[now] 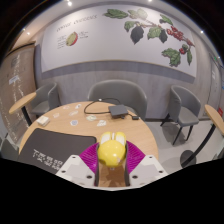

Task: Arrange mouse

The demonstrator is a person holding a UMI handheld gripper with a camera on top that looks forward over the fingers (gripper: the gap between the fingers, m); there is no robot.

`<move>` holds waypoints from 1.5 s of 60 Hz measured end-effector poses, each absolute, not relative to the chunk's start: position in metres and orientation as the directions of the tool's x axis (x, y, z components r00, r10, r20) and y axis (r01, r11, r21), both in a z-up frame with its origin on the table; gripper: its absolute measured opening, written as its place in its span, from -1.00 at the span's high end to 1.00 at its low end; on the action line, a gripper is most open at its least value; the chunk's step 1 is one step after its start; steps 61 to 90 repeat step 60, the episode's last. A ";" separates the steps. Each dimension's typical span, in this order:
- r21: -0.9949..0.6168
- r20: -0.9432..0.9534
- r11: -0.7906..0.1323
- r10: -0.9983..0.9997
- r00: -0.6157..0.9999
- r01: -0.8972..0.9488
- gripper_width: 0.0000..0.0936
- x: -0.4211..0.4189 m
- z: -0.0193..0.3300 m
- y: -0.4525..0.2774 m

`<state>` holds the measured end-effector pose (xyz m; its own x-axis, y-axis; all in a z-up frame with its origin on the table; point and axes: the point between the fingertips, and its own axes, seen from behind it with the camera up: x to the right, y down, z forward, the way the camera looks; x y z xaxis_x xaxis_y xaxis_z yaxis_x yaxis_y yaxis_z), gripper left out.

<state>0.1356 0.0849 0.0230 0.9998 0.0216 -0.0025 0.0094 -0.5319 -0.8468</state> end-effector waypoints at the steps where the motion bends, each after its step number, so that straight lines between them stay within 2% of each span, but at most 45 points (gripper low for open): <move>1: -0.857 -0.013 -0.515 0.032 0.999 0.005 0.26 0.126 0.032 0.082; 6: -0.888 -0.090 -0.457 0.068 0.994 -0.049 0.26 0.072 0.071 0.064; 10: -0.895 -0.128 -0.440 0.088 0.988 -0.077 0.26 0.024 0.081 0.046; 13: -0.884 -0.142 -0.461 0.101 0.985 -0.080 0.26 -0.009 0.073 0.039; 18: -0.849 -0.139 -0.524 0.111 0.984 -0.061 0.27 -0.044 0.039 0.029; 22: -0.819 -0.130 -0.571 0.084 0.988 -0.059 0.26 -0.055 0.009 0.025; 27: -0.781 -0.117 -0.622 0.055 0.992 -0.057 0.26 -0.056 -0.008 0.022; 30: -0.797 -0.094 -0.603 0.056 0.994 -0.041 0.25 -0.053 -0.013 0.026; 39: -0.772 -0.015 -0.629 0.156 0.988 0.087 -0.15 -0.059 -0.012 0.015; 44: -0.786 -0.034 -0.607 0.230 0.973 0.116 -0.75 -0.060 0.001 0.006; 46: -0.796 -0.033 -0.592 0.256 0.966 0.129 -0.87 -0.058 0.008 0.001; 54: -0.811 0.005 -0.563 0.269 0.963 0.162 -0.84 -0.019 0.028 -0.031; 60: -0.807 0.019 -0.570 0.240 0.971 0.157 -0.83 0.023 0.030 -0.055; 90: -0.807 0.019 -0.570 0.240 0.971 0.157 -0.83 0.023 0.030 -0.055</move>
